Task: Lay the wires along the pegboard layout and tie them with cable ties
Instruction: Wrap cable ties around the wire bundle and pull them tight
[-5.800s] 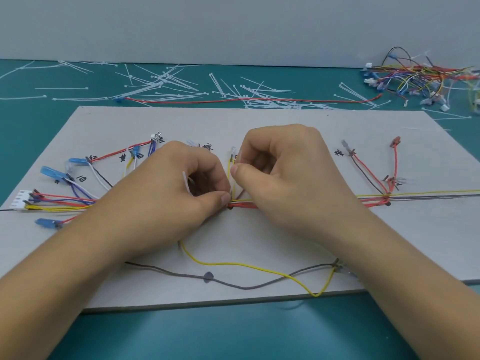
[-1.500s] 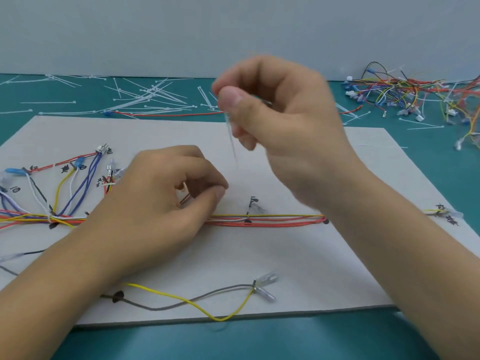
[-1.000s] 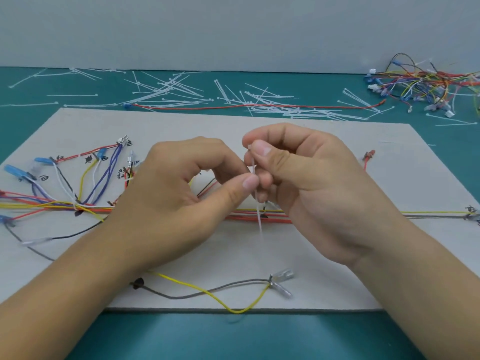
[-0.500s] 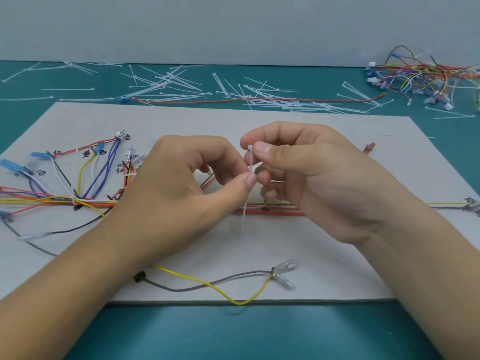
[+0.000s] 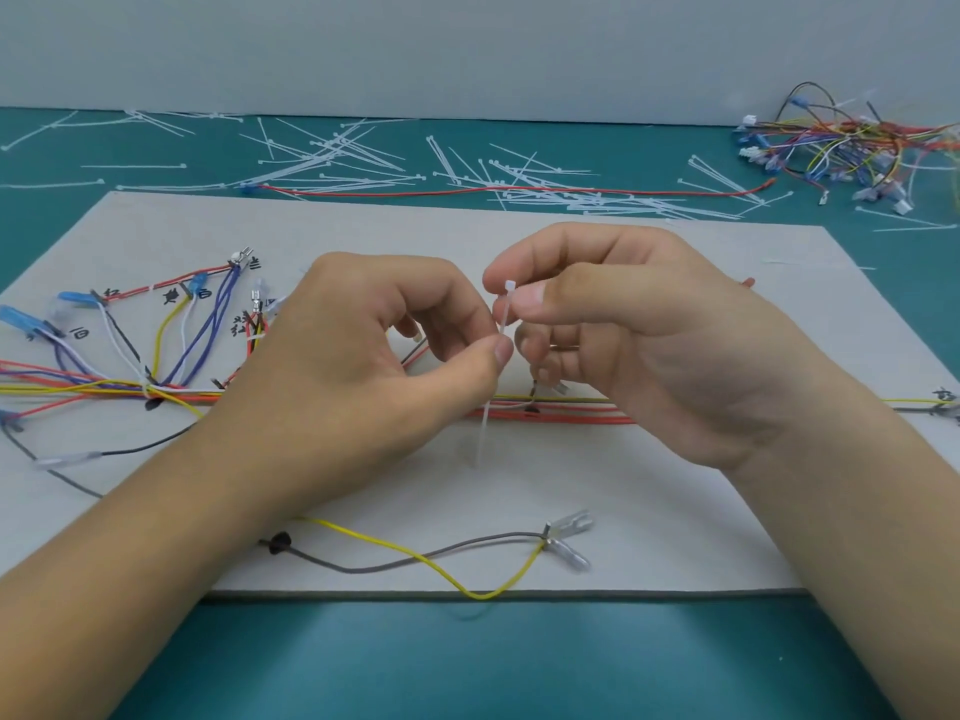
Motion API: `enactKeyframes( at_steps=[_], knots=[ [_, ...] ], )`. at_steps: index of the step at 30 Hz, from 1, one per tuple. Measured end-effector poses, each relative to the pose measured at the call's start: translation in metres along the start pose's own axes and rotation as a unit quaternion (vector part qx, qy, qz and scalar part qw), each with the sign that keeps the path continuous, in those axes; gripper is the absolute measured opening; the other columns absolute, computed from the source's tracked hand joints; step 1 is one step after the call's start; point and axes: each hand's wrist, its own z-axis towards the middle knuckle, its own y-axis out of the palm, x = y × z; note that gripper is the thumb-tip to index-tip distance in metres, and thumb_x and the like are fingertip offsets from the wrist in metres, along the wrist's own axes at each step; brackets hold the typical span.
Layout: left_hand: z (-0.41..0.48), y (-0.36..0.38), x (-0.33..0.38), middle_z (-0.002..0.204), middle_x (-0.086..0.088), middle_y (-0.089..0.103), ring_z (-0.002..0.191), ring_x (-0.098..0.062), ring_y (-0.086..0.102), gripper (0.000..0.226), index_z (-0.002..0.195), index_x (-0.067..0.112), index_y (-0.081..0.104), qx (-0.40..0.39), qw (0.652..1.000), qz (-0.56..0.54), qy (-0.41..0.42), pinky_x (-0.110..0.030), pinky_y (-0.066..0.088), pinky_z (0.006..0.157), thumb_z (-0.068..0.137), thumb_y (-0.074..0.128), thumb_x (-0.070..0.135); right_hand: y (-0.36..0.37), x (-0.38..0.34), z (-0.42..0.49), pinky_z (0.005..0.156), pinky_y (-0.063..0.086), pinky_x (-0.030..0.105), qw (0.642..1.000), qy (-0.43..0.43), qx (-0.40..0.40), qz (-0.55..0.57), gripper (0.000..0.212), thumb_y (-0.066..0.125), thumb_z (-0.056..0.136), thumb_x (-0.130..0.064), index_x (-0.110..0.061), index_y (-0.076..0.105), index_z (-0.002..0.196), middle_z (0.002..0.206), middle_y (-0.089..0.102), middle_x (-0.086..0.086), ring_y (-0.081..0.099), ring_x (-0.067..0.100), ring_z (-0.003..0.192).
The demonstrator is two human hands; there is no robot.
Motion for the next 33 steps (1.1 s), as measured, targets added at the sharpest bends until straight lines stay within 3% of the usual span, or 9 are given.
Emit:
enactKeyframes(
  at_steps=[19,24,27,33],
  knots=[
    [-0.001,0.0,-0.003,0.068,0.014,0.065,0.068,-0.007,0.058,0.015,0.071,0.03,0.068,-0.003,1.0,-0.01,-0.007,-0.011,0.039,0.07,0.083,0.072,0.024,-0.001,0.004,0.0,0.062,0.048,0.026,0.999,-0.037,-0.004,-0.028,0.014,0.073,0.08,-0.008,-0.018,0.075,0.09,0.079,0.067,0.0,0.062,0.016,0.07],
    [0.0,0.003,-0.009,0.076,0.013,0.07,0.077,-0.007,0.063,0.013,0.086,0.025,0.076,-0.012,1.0,-0.001,-0.021,-0.011,0.043,0.073,0.092,0.064,0.024,-0.005,-0.001,0.001,0.066,0.049,0.027,0.997,-0.031,0.067,0.006,0.016,0.071,0.088,-0.005,-0.02,0.074,0.09,0.081,0.068,-0.003,0.069,0.016,0.079],
    [-0.001,0.007,-0.012,0.086,0.016,0.072,0.09,-0.007,0.064,0.016,0.097,0.027,0.079,-0.035,0.998,0.042,-0.013,-0.023,0.047,0.084,0.09,0.065,0.025,-0.01,-0.004,0.001,0.066,0.049,0.026,0.989,-0.032,0.136,0.042,0.016,0.068,0.09,-0.004,-0.019,0.073,0.09,0.081,0.067,-0.005,0.07,0.016,0.078],
    [-0.001,0.008,-0.014,0.095,0.015,0.068,0.096,-0.017,0.06,0.006,0.086,0.032,0.081,-0.112,0.989,0.093,0.005,-0.044,0.047,0.089,0.087,0.078,0.036,-0.011,-0.004,0.002,0.063,0.05,0.027,0.973,-0.072,0.217,-0.008,0.015,0.068,0.091,-0.003,-0.017,0.075,0.093,0.076,0.067,-0.006,0.068,0.015,0.074]
  ],
)
